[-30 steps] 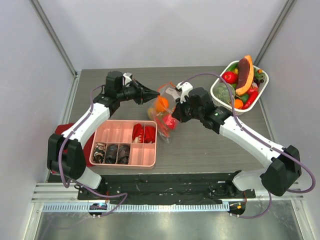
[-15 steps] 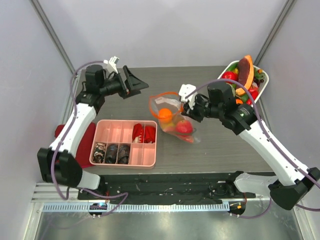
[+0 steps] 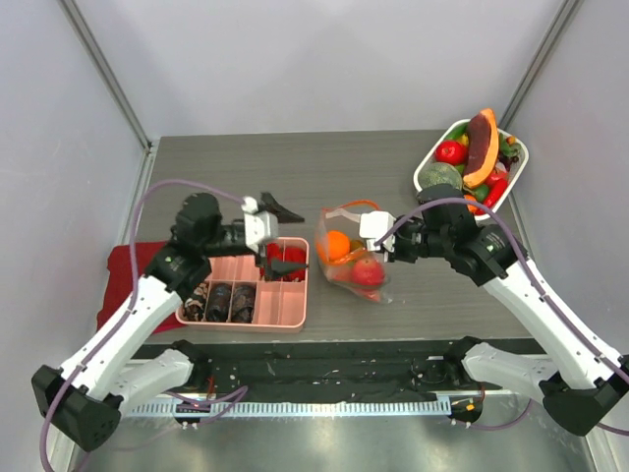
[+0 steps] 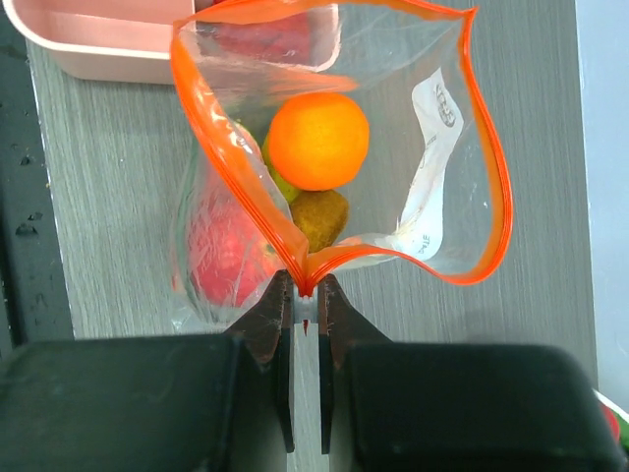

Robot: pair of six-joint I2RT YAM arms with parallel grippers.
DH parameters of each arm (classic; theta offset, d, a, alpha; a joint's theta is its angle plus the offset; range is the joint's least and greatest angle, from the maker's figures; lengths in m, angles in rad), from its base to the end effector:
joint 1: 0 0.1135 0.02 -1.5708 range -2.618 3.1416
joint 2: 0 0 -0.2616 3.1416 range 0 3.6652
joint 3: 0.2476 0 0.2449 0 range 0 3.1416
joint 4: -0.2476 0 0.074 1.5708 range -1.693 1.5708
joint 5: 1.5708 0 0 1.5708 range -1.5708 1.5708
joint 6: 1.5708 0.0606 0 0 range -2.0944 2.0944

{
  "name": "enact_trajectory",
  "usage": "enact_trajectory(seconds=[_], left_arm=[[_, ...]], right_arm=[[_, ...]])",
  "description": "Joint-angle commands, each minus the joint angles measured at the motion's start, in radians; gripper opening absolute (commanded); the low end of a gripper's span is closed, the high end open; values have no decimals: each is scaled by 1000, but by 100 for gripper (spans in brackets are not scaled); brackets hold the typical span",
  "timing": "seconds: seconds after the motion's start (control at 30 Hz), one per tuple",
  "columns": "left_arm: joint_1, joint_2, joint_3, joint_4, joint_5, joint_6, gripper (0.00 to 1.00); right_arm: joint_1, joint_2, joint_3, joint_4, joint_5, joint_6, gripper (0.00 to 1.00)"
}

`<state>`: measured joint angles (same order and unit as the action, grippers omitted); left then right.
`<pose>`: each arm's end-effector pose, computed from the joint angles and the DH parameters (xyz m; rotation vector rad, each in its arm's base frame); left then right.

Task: Place the food in the zip-top bag and seal the zipper
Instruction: Adjust the zipper food storage bag at the center of the board.

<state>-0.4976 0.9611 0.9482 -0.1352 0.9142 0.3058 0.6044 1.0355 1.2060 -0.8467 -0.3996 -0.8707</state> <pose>0.1688 -0.1463 0.3685 1.2562 1.2136 -0.9200 0.1607 0.1397 0.3567 -1.6309 1.4784 0.3002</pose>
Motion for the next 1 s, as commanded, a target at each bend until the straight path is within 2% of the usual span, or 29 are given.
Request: enact_trajectory(seconds=[0.0,0.07,0.1,0.13,0.17,0.3,0.53,0.77,0.8,0.83,0.87,0.93,0.97], left_arm=[[-88,25,-51,-67,-69,465,93],[-88,62,-10,-118,-77,612,85],[-88,97,15,-226,-74,698,78],[-88,111,35,-289,-55,781,76],[-88,120,64,-340,-46,950,74],[-108,125,57,-357,-35,1070,63],[-225,103,-6,-353,-100,1243,63],[-326,151,15,-350,-204,1267,63],[-346,159,14,-328,-210,1262,60],[-355,160,8,-314,-233,1254,58],[-369,168,8,-304,-251,1247,49],[-383,189,30,-307,-293,1221,38],[-383,198,49,-319,-307,1157,29]], right_arm=[[-2,-72,-28,26,-28,-40,1],[-3,-97,-42,17,-22,-47,1],[-2,-104,-52,12,-21,-50,1],[-2,-110,-57,11,-16,-50,1],[-3,-123,-60,3,-18,-50,1],[0,-135,-63,-18,-30,-51,1],[-3,-155,-80,-23,-38,-44,1],[-2,-150,-68,-35,-33,-24,1],[-2,-149,-63,-40,-42,-22,1],[-2,-149,-62,-41,-45,-24,1],[-3,-149,-62,-46,-50,-25,1],[-3,-155,-62,-58,-44,-45,1],[-3,-153,-62,-67,-38,-50,1]])
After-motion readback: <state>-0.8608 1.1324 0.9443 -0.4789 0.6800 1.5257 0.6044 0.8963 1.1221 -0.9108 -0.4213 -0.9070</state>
